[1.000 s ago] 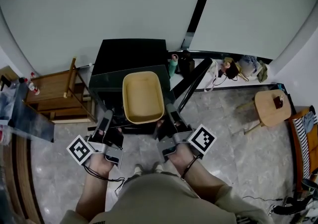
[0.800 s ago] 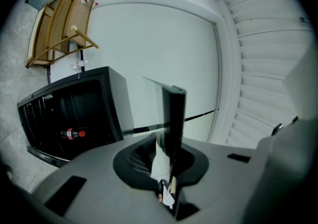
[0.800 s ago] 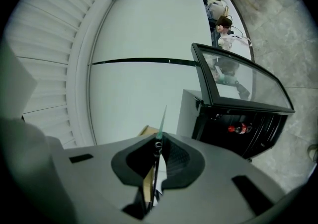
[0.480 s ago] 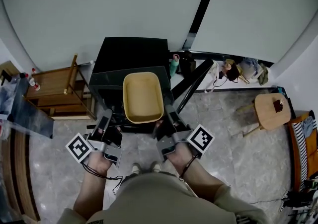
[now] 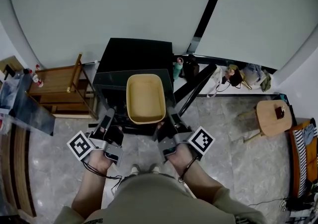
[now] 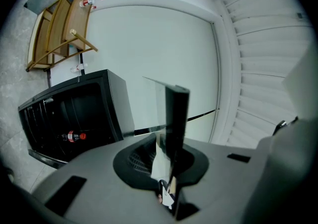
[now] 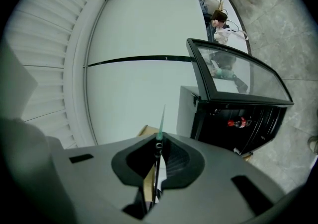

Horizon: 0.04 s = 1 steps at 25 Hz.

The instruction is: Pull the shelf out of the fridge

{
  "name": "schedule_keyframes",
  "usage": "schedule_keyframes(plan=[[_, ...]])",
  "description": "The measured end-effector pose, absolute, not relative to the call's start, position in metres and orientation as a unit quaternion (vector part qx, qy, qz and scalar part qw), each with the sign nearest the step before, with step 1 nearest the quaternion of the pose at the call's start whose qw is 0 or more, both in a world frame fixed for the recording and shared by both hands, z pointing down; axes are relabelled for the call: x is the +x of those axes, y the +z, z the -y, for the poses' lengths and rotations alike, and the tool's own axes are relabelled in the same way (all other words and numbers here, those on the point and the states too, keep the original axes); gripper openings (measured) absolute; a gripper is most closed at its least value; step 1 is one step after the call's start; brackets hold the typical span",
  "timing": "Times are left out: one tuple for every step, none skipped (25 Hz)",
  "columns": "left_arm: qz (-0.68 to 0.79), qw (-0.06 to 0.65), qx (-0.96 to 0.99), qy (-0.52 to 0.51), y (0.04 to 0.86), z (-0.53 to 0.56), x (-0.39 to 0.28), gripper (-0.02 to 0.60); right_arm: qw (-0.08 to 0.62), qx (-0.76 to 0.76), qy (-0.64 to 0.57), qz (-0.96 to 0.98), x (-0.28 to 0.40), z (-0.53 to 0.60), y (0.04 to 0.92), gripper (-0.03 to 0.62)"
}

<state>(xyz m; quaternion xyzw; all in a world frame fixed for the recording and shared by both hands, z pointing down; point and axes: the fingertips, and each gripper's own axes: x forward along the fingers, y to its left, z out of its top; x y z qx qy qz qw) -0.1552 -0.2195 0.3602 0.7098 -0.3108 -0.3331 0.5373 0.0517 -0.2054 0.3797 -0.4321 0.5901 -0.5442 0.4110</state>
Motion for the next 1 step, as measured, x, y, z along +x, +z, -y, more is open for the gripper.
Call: schedule_keyframes(plan=[[0.311, 0.538, 0.709, -0.334, 0.3607, 0.2184, -0.1554, 0.029, 0.411, -0.431, -0.546, -0.589, 0.0514, 0.2047, 0.3805, 0.008]])
